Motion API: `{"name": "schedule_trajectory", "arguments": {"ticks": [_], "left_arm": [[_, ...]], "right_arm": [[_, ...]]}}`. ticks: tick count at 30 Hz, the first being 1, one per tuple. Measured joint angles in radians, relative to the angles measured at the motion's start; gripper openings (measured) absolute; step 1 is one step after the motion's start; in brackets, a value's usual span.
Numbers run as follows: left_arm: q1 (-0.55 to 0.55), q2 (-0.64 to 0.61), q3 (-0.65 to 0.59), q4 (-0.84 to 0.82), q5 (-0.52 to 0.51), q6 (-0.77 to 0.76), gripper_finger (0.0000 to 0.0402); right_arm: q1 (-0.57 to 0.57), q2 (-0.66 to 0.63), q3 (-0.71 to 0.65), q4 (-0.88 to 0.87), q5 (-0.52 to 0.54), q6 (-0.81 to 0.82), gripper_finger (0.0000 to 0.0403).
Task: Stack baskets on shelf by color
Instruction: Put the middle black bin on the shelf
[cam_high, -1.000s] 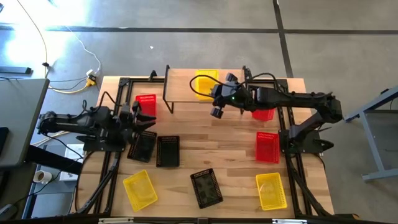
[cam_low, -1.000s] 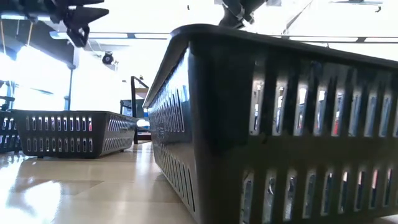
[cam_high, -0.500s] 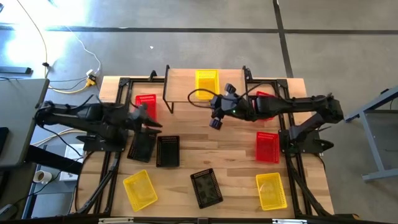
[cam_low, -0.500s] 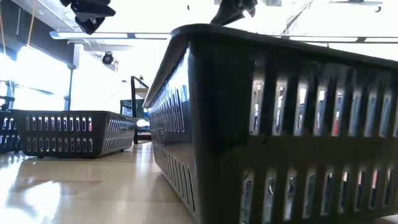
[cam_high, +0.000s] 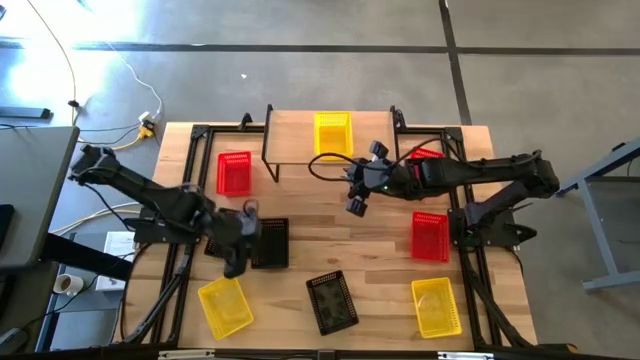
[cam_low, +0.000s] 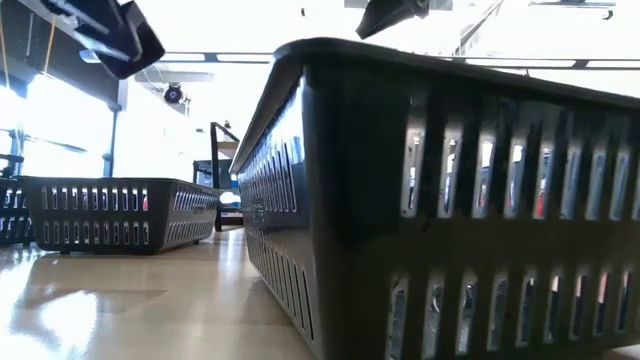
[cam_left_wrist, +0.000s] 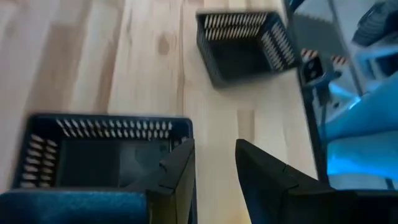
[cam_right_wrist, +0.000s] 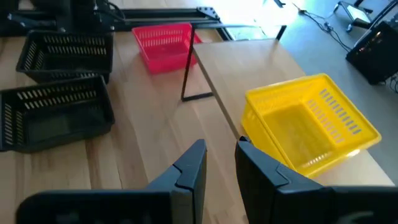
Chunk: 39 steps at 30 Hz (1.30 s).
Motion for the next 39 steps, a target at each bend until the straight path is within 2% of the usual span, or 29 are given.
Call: {"name": "schedule_trajectory", "arguments": {"ticks": [10, 33, 39], "left_arm": [[-0.084, 0.159, 0.0, 0.012, -0.051, -0.054, 0.0106], [-0.087, 0.4, -0.001, 0.079, -0.05, -0.054, 0.0106], [-0.087, 0.445, -0.001, 0.07, -0.045, -0.105, 0.0096]], "right_arm": [[0.0, -0.004, 0.0, -0.015, -0.023, -0.007, 0.0073], [0.0, -0.003, 0.0, -0.035, -0.024, -0.007, 0.0073], [0.0, -0.003, 0.0, -0.043, -0.024, -0.007, 0.0073]]}}
